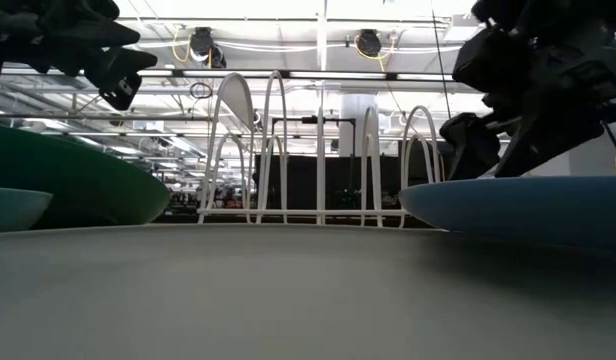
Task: Sort dishes
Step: Put the blue plate in the dish rack
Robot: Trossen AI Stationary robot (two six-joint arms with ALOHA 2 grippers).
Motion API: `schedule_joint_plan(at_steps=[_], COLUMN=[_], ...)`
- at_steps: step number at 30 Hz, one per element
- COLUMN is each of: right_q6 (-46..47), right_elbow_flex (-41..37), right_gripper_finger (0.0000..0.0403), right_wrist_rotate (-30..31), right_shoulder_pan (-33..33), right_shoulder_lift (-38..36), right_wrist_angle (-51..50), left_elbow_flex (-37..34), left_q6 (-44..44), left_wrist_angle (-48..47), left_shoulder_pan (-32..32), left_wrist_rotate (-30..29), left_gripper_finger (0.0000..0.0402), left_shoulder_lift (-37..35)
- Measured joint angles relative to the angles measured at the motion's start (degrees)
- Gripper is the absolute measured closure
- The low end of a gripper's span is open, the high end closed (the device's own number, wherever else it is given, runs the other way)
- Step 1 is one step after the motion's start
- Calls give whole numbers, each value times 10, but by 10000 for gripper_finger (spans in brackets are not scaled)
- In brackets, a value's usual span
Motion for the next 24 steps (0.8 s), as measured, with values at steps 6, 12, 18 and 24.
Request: schedule_joint_plan(at_steps=[6,12,18,24], right_q6=[-11,-33,-56,-76], right_elbow_flex=[0,0,0,0], right_gripper_finger=[127,160,208,298], right_wrist_rotate=[-37,-74,-108,-115], right_shoulder_pan=[-33,-52,-61,-62], right_shoulder_lift=[34,74,108,117], right_wrist_angle=[-17,-11,12,36], left_elbow_flex=[0,0,0,0], left_q6=[0,0,0,0], left_wrist_angle=[1,2,2,2], left_shoulder_pan=[0,0,0,0], left_wrist_rotate=[-1,-2,-2,-2], left_gripper_finger=[263,263,263,263], left_shoulder_lift=[0,0,0,0])
